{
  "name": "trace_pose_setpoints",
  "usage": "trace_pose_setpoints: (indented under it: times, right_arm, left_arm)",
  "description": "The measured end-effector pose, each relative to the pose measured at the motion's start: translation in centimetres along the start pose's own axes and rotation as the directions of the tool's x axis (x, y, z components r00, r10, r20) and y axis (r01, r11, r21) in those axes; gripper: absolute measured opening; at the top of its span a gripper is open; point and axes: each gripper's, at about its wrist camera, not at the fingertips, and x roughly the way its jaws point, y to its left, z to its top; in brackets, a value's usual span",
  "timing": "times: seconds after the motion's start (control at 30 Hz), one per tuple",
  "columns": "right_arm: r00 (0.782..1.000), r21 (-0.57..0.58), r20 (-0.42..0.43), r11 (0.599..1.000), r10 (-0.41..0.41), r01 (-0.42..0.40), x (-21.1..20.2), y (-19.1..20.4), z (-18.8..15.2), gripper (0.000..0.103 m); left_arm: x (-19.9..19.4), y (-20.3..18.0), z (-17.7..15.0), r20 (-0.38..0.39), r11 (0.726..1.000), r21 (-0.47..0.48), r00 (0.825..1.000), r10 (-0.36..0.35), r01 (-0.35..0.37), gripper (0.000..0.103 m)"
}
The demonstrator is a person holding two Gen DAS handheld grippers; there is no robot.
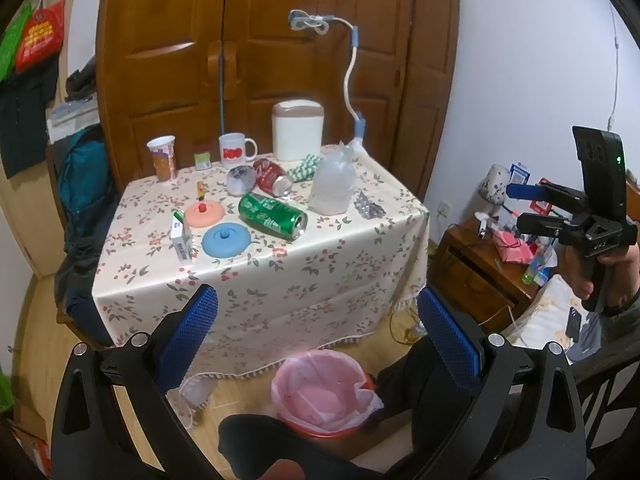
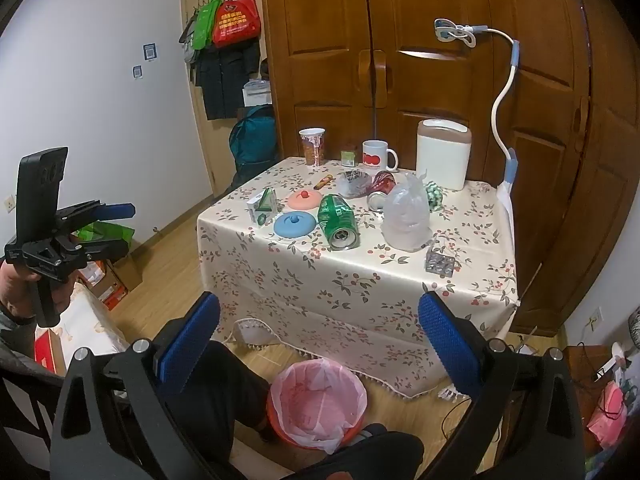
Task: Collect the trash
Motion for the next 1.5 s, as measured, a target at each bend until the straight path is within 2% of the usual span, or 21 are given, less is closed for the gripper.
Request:
trace_pose_setpoints:
  times: [1.5]
  right_arm:
    - [1.000, 0.008, 0.001, 1.000, 0.007, -0.007, 0.38, -0.59, 0.04, 0.098]
  left_arm:
    - [-0.06, -0.02, 0.03, -0.010, 1.000, -0.001, 1.000, -0.009, 0.009, 0.097]
